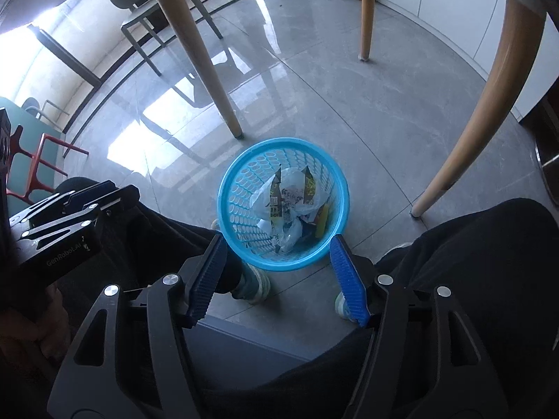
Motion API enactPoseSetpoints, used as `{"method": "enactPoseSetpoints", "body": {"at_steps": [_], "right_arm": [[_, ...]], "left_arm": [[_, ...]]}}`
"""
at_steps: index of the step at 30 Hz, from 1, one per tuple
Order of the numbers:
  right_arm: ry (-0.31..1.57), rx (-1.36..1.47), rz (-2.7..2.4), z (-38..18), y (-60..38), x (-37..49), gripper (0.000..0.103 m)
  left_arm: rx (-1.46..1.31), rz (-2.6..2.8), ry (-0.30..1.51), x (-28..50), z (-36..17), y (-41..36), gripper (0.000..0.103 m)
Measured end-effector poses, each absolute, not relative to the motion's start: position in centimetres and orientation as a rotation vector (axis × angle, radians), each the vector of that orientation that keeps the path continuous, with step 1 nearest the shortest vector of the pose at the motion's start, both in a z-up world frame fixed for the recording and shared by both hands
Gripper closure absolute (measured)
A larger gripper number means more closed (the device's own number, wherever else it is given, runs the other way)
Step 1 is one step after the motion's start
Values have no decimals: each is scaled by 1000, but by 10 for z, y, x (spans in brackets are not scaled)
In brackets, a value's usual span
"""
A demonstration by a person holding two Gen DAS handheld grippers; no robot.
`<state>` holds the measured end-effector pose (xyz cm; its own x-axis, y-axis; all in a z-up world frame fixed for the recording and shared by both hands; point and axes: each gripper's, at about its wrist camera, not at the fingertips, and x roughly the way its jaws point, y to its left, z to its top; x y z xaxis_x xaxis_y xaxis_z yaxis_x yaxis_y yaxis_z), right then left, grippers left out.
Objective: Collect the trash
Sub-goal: 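Open both tools to drop the bags into the wastebasket, then raise both open tools toward the white cup and clear bottle on the table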
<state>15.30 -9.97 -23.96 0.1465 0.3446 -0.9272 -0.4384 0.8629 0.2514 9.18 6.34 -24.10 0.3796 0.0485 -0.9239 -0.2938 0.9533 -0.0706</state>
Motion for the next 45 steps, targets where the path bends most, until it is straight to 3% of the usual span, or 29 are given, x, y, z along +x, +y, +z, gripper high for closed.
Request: {"method": "enactPoseSetpoints", "body": {"at_steps": [12, 18, 22, 32, 45], "right_arm": [[1046, -97, 607, -145, -139, 112, 27], [923, -72, 624, -99, -154, 99, 17], [836, -65, 608, -69, -161, 98, 9], [729, -26, 528, -25, -180, 132, 9], [708, -8, 477, -19, -194, 212, 9]], "left_arm": [[-108, 135, 962, 62, -155, 33, 29], [-83, 118, 833, 47, -114, 25, 7], [-87, 119, 774, 47, -92, 26, 6], [-101, 106, 673, 72, -51, 29, 6], [-106, 74, 659, 147, -38, 29, 6]]}}
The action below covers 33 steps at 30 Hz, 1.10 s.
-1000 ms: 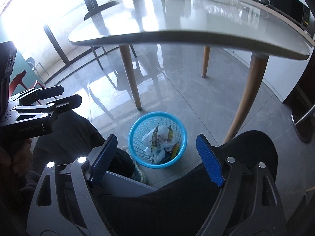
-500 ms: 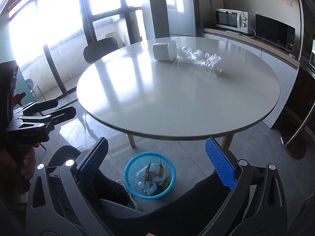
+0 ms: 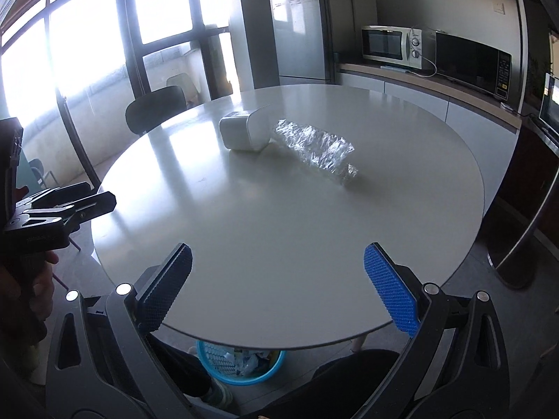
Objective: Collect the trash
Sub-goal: 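Raise both open tools toward the white cup and clear bottle on the table, then grasp the white cup with the left tool while the right tool grasps the clear plastic bottle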
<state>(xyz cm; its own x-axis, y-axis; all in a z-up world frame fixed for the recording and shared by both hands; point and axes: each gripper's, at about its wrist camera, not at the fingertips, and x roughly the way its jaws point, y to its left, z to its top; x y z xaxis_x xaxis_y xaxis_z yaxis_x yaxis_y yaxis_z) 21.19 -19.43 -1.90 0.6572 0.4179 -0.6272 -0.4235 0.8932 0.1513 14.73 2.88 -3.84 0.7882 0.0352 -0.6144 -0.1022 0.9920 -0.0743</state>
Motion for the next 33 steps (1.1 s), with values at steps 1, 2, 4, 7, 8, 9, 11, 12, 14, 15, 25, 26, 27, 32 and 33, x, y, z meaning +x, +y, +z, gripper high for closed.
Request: {"method": "enactPoseSetpoints", "body": {"at_steps": [1, 2, 4, 7, 8, 9, 11, 12, 14, 15, 25, 26, 27, 32, 33], "right_arm": [[712, -1, 473, -19, -196, 220, 9], [720, 10, 473, -20, -198, 229, 9], [733, 32, 472, -19, -201, 244, 9], [744, 32, 471, -19, -200, 265, 9], [744, 29, 473, -18, -199, 271, 9], [745, 27, 473, -18, -198, 277, 9], [750, 29, 472, -18, -197, 289, 9], [755, 32, 473, -18, -198, 295, 10], [766, 49, 472, -19, -198, 307, 14], [776, 51, 484, -20, -197, 313, 15], [845, 4, 534, -23, -179, 362, 30], [855, 13, 544, -24, -177, 365, 34], [874, 23, 552, -26, -176, 369, 35], [910, -1, 567, -34, -162, 378, 51], [921, 1, 569, -37, -162, 379, 54]], "left_arm": [[-101, 73, 659, 154, -38, 28, 6], [-98, 73, 660, 161, -37, 28, 6], [-102, 64, 662, 171, -36, 27, 6], [-104, 48, 669, 189, -35, 23, 6], [-99, 45, 671, 195, -35, 22, 6], [-90, 45, 675, 202, -34, 20, 6], [-75, 46, 679, 215, -32, 15, 6], [-69, 44, 679, 222, -30, 12, 6], [-57, 43, 675, 233, -26, 9, 6], [-50, 48, 671, 239, -24, 7, 6], [61, 132, 726, 315, -25, -10, 6], [70, 139, 738, 321, -27, -10, 7], [82, 143, 753, 327, -30, -11, 7], [107, 169, 796, 348, -35, -10, 14], [109, 171, 804, 351, -36, -9, 17]]}}
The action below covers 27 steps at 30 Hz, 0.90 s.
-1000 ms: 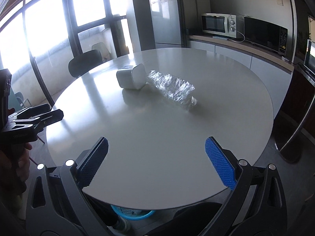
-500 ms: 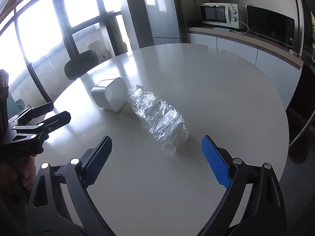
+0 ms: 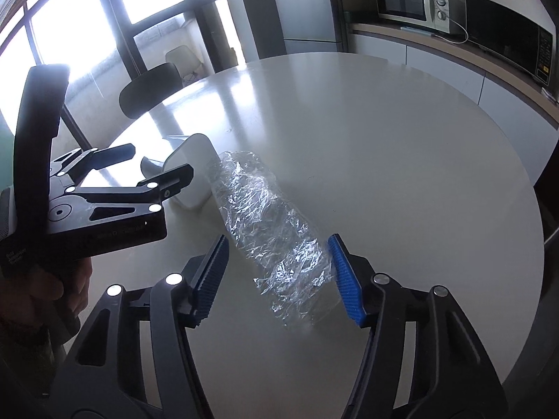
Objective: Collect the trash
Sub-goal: 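Grasp the white cup with the left tool while the right tool grasps the clear plastic bottle, then carry the cup and bottle down over the blue wastebasket with both tools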
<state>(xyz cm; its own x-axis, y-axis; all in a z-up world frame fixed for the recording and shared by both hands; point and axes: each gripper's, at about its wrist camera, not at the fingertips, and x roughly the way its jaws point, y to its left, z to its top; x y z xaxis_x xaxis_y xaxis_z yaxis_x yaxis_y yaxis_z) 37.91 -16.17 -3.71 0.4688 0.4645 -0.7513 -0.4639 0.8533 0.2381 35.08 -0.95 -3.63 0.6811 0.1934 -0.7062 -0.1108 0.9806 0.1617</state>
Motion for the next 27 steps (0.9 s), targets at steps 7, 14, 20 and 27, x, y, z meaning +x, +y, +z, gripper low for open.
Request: {"method": "enactPoseSetpoints", "body": {"at_steps": [7, 14, 20, 27], "right_arm": [[908, -18, 562, -36, -158, 368, 67], [889, -18, 577, -33, -157, 346, 87], [872, 5, 565, -29, -161, 330, 90], [850, 22, 563, -24, -164, 307, 91]], "left_arm": [[63, 173, 823, 342, -43, 1, 45], [-41, 133, 806, 325, -46, 18, 48], [-94, 137, 801, 305, -52, 33, 53], [-174, 110, 793, 283, -54, 50, 77]]}}
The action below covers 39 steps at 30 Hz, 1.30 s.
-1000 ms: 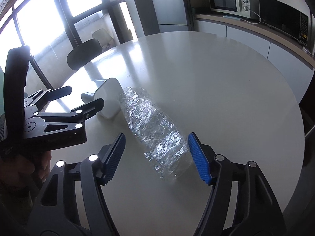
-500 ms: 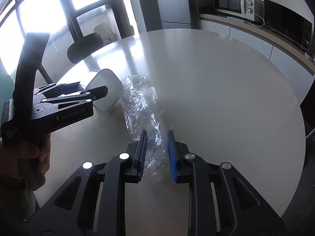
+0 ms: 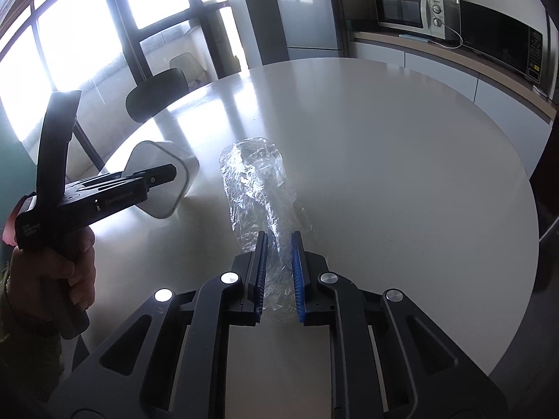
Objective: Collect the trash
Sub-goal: 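Carry the cup and bottle down over the blue wastebasket with both tools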
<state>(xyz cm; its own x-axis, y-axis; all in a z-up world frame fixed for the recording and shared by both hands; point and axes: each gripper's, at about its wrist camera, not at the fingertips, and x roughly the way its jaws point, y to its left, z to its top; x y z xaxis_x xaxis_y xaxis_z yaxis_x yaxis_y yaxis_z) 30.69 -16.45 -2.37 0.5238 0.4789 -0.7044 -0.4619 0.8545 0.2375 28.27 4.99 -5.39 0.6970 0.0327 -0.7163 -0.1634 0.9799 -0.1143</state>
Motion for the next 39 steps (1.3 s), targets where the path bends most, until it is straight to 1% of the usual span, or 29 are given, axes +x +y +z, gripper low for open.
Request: {"method": "enactPoseSetpoints", "body": {"at_steps": [5, 8, 15, 20, 30, 39], "right_arm": [[834, 35, 568, -19, -166, 283, 91], [815, 31, 571, -12, -165, 265, 91], [757, 36, 617, 13, -168, 212, 91], [756, 30, 666, 17, -166, 172, 91], [835, -26, 767, -9, -159, 103, 91], [899, -101, 861, -29, -141, 63, 91]], "left_arm": [[-197, 119, 779, 257, -56, 57, 77], [-202, 113, 753, 235, -48, 59, 77], [-192, 76, 665, 162, -16, 57, 77], [-185, 65, 643, 112, -10, 56, 77], [-180, 69, 688, 41, -32, 60, 77], [-164, 72, 788, 7, -70, 66, 77]]}}
